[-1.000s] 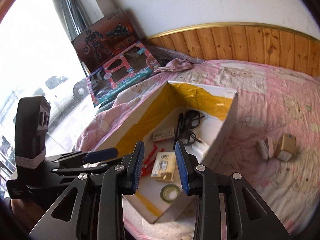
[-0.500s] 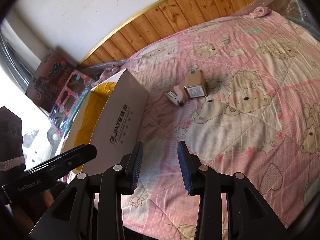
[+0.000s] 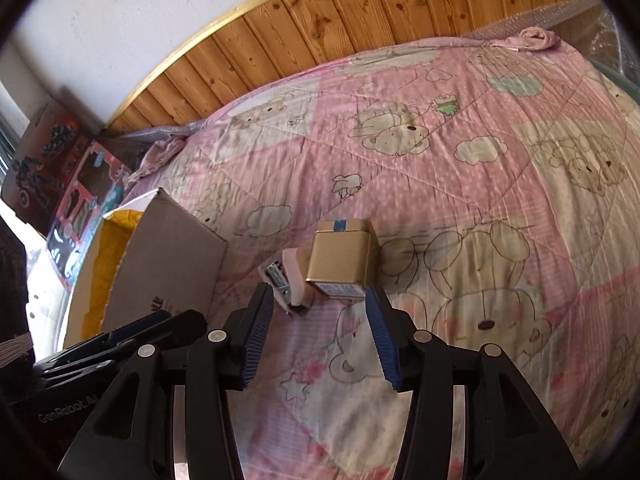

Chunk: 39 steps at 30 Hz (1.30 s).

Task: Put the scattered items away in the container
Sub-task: 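Grasp the white stapler with the left tool while the right tool grasps the gold tin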

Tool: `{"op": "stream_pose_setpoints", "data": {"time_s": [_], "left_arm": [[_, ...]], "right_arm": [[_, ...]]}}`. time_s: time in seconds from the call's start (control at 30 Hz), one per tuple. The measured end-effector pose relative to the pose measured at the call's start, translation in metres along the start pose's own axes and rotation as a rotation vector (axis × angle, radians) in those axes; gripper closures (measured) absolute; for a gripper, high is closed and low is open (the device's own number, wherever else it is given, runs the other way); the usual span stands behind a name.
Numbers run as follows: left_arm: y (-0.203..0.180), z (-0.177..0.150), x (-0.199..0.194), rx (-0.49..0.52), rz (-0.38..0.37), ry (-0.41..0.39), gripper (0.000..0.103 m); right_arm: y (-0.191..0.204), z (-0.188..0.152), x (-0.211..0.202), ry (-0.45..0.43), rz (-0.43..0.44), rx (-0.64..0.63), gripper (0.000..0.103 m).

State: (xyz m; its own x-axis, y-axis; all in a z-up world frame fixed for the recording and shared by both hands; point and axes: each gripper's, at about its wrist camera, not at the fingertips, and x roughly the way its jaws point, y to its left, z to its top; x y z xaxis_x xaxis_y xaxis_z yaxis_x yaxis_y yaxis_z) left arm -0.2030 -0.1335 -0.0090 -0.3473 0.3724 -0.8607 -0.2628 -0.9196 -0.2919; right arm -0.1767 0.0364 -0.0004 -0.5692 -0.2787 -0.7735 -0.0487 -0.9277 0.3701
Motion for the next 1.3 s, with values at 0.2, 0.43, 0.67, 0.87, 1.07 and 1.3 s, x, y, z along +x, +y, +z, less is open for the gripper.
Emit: {"op": "stream_pose_setpoints", "data": {"time_s": [0.2, 0.43, 0.67, 0.87, 1.07, 1.3], "left_arm": [[0.002, 0.015, 0.025, -0.017, 0.003, 0.009, 0.045], [-0.005, 0.026, 0.069, -0.033, -0.011, 0.063, 0.044], [-0.008, 0.027, 0.119, -0.04, 0.076, 0.1, 0.044], [0.002, 0.024, 0.114, -0.011, 0.087, 0.027, 0.05], [0.013, 0.017, 0.109, -0.043, 0.068, 0.02, 0.049], [-0.011, 0.017, 0.119, 0.111, 0.14, 0.008, 0.052]], "right_arm": [[-0.007, 0.015, 0.057, 0.064, -0.04, -0.052, 0.048], [-0.038, 0.02, 0.038, 0.029, -0.046, 0.016, 0.076], [-0.05, 0.018, 0.03, 0.027, -0.018, 0.061, 0.06], [-0.035, 0.017, 0.046, 0.044, 0.002, 0.04, 0.044], [-0.041, 0.016, 0.064, 0.054, -0.04, 0.051, 0.046], [-0.045, 0.013, 0.069, 0.034, -0.068, 0.035, 0.046]]}}
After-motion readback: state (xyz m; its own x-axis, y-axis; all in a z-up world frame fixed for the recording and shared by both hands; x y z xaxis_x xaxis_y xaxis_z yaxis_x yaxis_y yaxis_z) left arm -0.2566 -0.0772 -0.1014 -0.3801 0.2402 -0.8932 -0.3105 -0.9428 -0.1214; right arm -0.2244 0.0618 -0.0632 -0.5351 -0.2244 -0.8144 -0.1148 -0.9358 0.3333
